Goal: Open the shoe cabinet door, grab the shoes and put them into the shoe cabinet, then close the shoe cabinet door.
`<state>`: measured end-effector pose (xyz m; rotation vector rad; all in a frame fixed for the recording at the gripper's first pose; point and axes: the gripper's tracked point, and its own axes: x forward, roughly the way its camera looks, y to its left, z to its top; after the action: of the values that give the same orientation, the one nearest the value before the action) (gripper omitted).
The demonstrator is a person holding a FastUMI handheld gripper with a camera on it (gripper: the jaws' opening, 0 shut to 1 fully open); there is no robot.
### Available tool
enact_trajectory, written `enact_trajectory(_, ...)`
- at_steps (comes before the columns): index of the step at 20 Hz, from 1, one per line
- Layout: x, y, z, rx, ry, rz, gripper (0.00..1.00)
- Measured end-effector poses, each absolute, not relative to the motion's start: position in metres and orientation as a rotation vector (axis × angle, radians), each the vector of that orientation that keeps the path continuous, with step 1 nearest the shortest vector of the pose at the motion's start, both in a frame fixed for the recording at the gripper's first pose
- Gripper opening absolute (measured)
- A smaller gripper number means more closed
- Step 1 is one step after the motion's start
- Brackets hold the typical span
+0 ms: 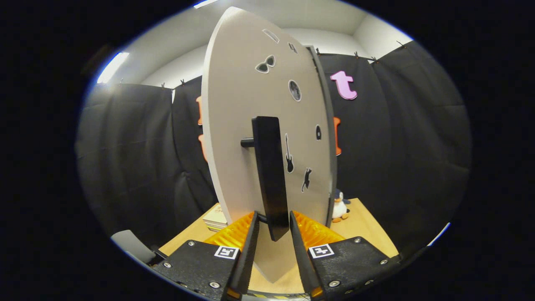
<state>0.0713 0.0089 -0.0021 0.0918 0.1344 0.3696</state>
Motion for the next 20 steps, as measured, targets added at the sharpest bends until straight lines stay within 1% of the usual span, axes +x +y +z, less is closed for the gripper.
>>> enact_trajectory(3,0.095,0.05,-0.003,0.133,0.142,0.437,0.56)
enact_trajectory(8,0.144,0.124,0.006,0.092,0.105,0.474,0.63)
enact_trajectory(11,0.162,0.16,0.013,0.034,0.063,0.451,0.68)
enact_trajectory(15,0.169,0.162,0.018,0.024,0.03,0.417,0.75)
enact_trajectory(20,0.179,0.168,0.017,-0.012,-0.014,0.327,0.79)
